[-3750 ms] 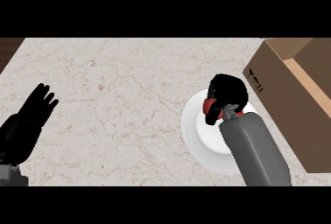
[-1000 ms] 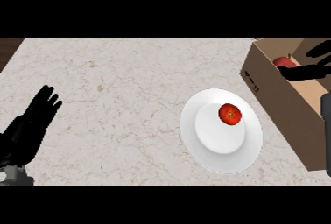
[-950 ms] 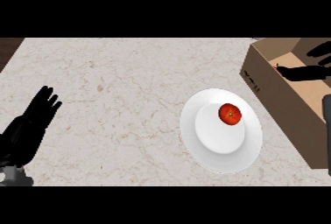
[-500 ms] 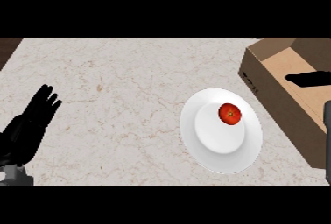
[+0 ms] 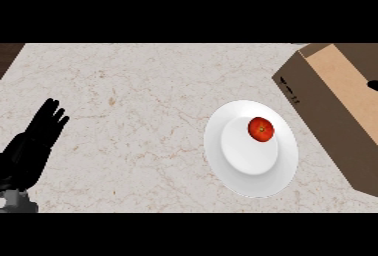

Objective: Pick the bell pepper from the plate and place it in the cardboard box

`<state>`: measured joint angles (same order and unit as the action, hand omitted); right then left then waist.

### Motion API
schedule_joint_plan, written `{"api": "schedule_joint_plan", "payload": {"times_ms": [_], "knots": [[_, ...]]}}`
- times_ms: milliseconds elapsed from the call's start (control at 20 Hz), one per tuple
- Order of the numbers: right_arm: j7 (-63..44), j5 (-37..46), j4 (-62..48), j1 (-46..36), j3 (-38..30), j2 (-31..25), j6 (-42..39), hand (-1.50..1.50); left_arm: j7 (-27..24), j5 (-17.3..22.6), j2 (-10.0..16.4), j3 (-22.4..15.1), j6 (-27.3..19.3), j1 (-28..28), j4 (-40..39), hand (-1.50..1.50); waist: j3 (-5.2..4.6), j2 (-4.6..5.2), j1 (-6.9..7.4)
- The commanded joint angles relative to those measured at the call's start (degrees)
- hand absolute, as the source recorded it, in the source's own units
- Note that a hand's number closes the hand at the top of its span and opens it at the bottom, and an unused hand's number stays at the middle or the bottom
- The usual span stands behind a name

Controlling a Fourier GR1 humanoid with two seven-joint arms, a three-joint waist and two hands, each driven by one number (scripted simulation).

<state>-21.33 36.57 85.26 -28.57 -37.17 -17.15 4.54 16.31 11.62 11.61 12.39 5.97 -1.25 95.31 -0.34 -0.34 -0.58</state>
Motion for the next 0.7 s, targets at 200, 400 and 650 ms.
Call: {"api": "schedule_joint_plan", "payload": {"times_ms": [200,400,650], "knots": [[0.09,-15.40,8.70,9.59,-9.61,-5.51,-7.19,-1.50,-0.88,0.74,-0.04,0.49,1.40,1.15,0.82,0.00,0.34,0.16,0.18],[4.59,-20.28,10.02,15.85,-10.50,-5.89,-10.81,-1.50,0.79,1.21,1.87,1.75,2.37,-0.39,-0.54,0.00,0.33,0.25,0.27],[9.10,-25.79,3.80,19.26,-15.15,-11.18,-14.15,-1.50,-1.85,0.03,0.24,1.27,1.43,-3.67,-5.54,0.00,0.34,0.35,0.11]]}}
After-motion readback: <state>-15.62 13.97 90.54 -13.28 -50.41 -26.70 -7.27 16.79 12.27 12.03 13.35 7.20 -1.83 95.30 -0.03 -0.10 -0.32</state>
